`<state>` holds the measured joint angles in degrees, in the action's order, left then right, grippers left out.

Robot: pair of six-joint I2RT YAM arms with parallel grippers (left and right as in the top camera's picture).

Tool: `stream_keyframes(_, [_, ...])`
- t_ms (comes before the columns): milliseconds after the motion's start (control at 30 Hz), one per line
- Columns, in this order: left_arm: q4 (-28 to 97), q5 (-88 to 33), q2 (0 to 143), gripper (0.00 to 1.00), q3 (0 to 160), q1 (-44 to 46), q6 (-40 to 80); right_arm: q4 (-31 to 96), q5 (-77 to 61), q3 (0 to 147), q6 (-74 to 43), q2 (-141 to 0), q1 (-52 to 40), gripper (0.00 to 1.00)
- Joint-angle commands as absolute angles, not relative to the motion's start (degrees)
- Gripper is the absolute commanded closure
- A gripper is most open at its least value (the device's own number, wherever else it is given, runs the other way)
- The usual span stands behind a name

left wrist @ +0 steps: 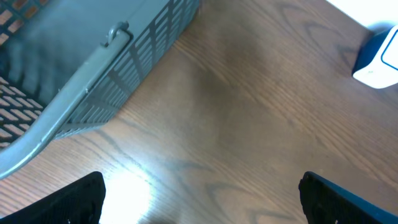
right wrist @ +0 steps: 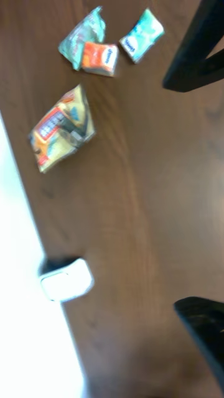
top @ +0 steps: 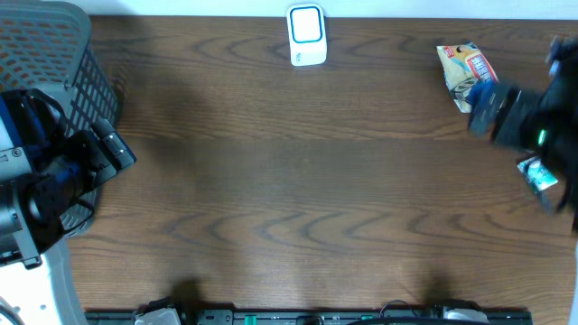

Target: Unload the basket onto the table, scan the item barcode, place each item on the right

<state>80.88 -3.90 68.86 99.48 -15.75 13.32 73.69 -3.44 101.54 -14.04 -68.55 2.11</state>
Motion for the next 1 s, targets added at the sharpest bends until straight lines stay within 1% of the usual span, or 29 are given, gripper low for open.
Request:
stream_keyframes(0, [80.9,-3.4,68.8,0.02,99.0,-16.1,13.4,73.0,-4.0,90.8,-13.7,-59.5,0.4,0.01])
stream_keyframes(133, [80.9,-3.4,68.8,0.03,99.0,-16.1,13.4,73.1,-4.3,80.9,-13.7,-50.3,0.4,0.01])
stream_keyframes(300, [80.9,-3.4,68.8,0.03,99.0,-16.1,13.4,74.8,-4.7,75.5,-13.6,-44.8,0.4,0.01])
stream_keyframes(600, [80.9,-3.4,68.8,0.02,99.0,-16.1,13.4,85.3,-4.7,75.2,-13.6,-44.1,0.4,0.01])
stream_keyframes(833, [80.9,-3.4,68.8,0.02,99.0,-16.1,13.4,87.7,-3.3,75.2,-13.4,-44.1,0.4,0.01])
stream_keyframes(967, [80.9,-3.4,68.8,0.02,99.0,-16.1,13.4,85.9,-3.6,74.0,-13.4,-44.1,0.4,0.01])
